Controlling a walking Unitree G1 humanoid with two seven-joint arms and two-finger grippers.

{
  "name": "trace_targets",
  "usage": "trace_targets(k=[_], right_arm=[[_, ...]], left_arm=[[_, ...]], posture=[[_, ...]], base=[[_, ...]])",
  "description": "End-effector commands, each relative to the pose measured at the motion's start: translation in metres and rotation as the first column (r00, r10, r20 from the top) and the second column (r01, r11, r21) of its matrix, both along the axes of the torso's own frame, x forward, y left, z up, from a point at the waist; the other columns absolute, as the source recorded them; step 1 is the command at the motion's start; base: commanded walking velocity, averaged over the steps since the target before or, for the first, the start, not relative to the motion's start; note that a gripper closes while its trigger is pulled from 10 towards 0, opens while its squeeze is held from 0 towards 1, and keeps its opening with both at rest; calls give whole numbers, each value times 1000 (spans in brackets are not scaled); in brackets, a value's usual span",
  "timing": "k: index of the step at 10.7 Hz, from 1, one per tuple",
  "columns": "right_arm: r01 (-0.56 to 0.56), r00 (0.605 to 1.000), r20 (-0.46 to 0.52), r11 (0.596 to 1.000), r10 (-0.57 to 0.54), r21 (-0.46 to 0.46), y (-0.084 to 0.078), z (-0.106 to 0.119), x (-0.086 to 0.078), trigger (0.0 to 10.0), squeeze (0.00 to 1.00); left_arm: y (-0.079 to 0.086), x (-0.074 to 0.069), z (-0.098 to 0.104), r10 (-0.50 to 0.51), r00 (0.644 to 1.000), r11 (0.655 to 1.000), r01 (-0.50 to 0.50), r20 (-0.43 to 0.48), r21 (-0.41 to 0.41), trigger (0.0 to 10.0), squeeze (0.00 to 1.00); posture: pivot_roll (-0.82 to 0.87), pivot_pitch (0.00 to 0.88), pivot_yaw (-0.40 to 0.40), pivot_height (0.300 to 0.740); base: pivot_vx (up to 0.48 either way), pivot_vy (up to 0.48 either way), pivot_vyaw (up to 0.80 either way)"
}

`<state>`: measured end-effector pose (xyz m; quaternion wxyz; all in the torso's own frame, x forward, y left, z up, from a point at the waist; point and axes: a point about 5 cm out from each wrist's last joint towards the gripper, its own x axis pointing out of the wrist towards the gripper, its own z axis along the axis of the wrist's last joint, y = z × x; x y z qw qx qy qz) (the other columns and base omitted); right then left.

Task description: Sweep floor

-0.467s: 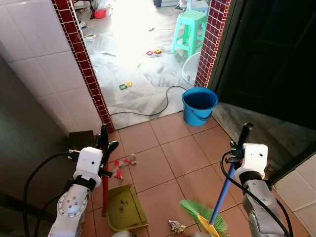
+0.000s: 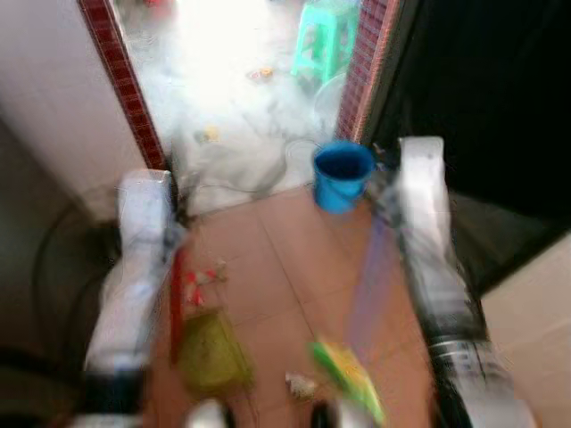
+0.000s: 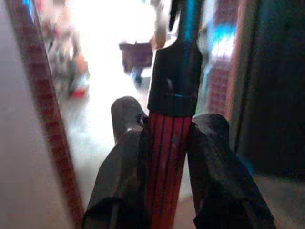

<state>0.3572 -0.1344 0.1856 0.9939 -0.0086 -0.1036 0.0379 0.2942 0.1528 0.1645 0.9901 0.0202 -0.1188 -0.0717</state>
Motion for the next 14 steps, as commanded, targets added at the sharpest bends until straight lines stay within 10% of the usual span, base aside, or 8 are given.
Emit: trace_targets(k=[1, 8, 14], right_arm=[[36, 997, -64, 999, -35, 18, -12, -23, -6, 10000, 0], [123, 990, -71, 992, -124, -19, -25, -25, 2, 10000, 0], [49, 984, -172, 998, -56, -47, -37, -58, -38, 10000, 0]], left_arm=[[9, -5, -15, 42, 997, 999, -43, -62, -23, 10000, 0], [9, -5, -17, 48, 991, 998, -41, -127, 55, 10000, 0], [17, -51, -50, 15, 963, 996, 8, -268, 85, 10000, 0]], posture=[[52, 33, -34, 740], [41, 46, -13, 740], [44, 64, -15, 740]], base=[[0, 0, 0], [0, 0, 0], [0, 0, 0]])
